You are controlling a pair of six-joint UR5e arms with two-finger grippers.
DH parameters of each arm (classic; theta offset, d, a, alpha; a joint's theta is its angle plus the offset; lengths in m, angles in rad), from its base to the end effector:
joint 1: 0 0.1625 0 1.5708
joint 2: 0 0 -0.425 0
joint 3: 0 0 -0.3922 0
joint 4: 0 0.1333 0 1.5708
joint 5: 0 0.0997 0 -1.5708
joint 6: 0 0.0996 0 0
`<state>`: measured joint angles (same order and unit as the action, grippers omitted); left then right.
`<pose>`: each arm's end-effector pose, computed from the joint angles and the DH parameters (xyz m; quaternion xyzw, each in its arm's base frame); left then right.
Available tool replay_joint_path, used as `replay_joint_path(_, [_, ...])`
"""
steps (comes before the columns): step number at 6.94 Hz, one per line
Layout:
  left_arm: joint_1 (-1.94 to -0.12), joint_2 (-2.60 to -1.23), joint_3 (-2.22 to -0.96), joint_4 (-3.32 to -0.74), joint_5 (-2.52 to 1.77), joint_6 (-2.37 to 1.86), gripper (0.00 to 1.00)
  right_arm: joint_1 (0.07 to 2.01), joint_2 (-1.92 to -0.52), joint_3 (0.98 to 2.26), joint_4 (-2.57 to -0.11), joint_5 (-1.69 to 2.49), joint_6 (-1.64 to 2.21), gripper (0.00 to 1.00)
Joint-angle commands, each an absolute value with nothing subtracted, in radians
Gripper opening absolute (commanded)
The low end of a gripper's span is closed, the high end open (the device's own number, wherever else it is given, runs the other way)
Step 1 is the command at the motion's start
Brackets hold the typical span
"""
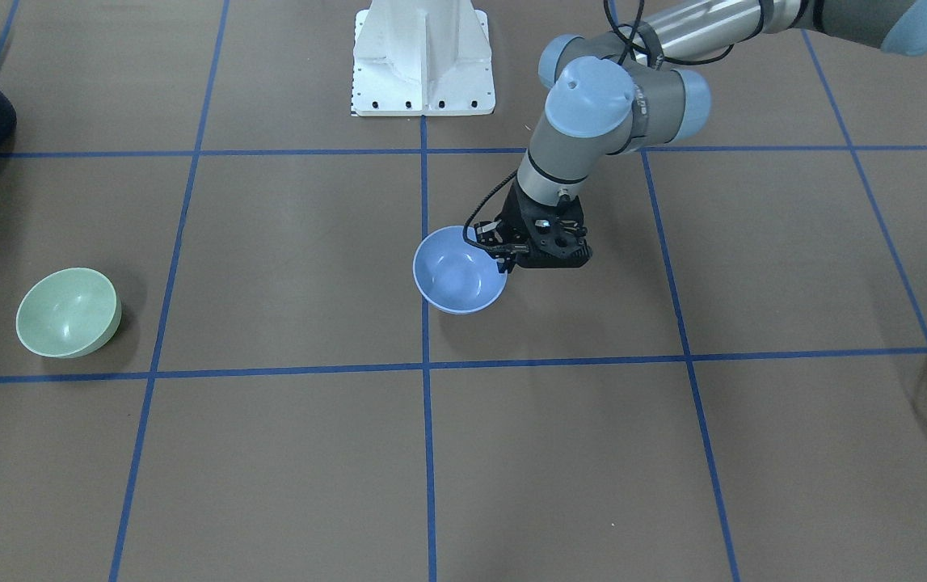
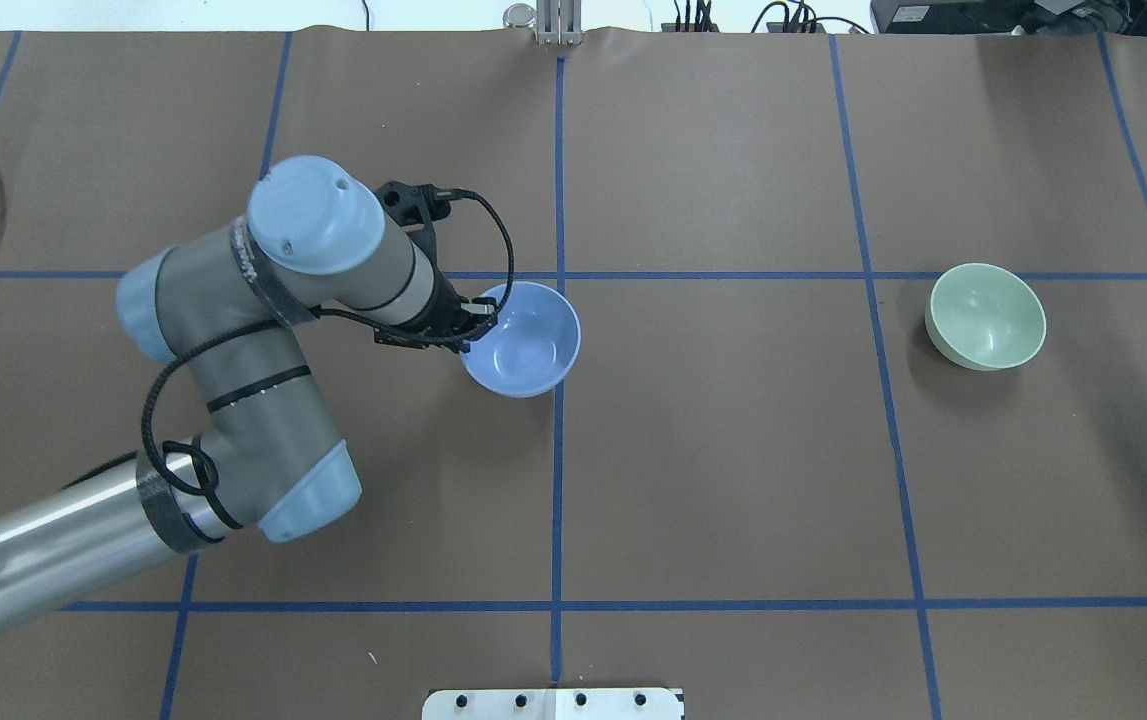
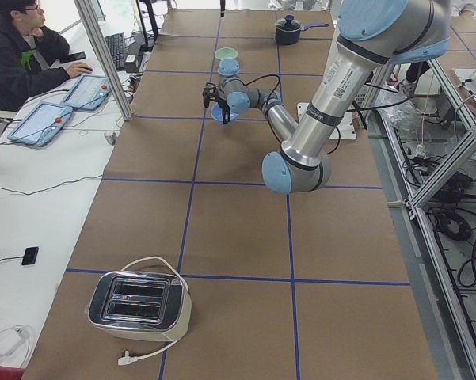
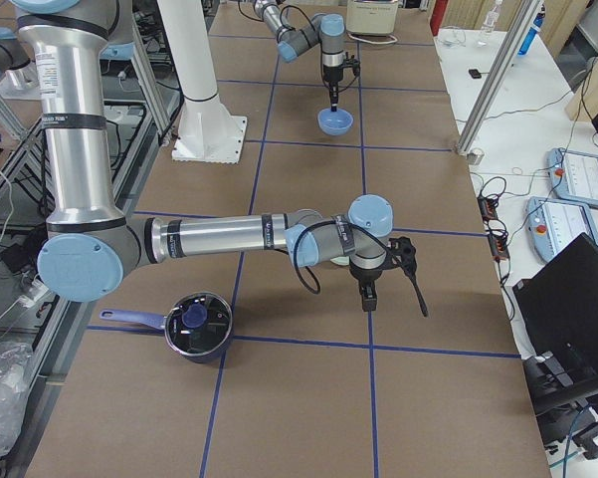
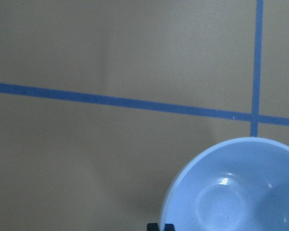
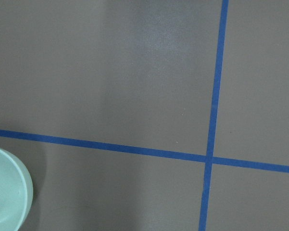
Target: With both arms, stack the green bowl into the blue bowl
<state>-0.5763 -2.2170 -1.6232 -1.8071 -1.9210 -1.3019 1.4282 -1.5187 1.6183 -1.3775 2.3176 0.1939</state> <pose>0.5251 -0.4595 0.2249 0.0402 0.4685 -0.0570 0.8807 -0.0102 -0.5329 0.5891 0.0735 -0.3785 -0.0296 0.9222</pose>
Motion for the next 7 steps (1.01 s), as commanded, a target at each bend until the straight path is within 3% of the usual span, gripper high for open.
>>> replay_joint_path(1, [-0.493,-2.226,-1.623,-1.805,-1.817,-1.310,0.00,1.428,-1.519,1.618,-1.378,2.318,0.196,1.00])
replay_joint_path(4, [-0.486,-2.239,-1.623,-1.805,-1.812,-1.307,0.02,1.428,-1.519,1.618,-1.378,2.319,0.201,1.00])
replay_joint_path(5, [-0.485,-2.240,-1.621,-1.807,-1.812,-1.301,0.20,1.428,-1.519,1.618,-1.378,2.319,0.201,1.00])
replay_joint_path(7, [-0.485,-2.237,-1.621,-1.818,-1.774,-1.298,0.88,1.428,-1.517,1.618,-1.378,2.319,0.201,1.00])
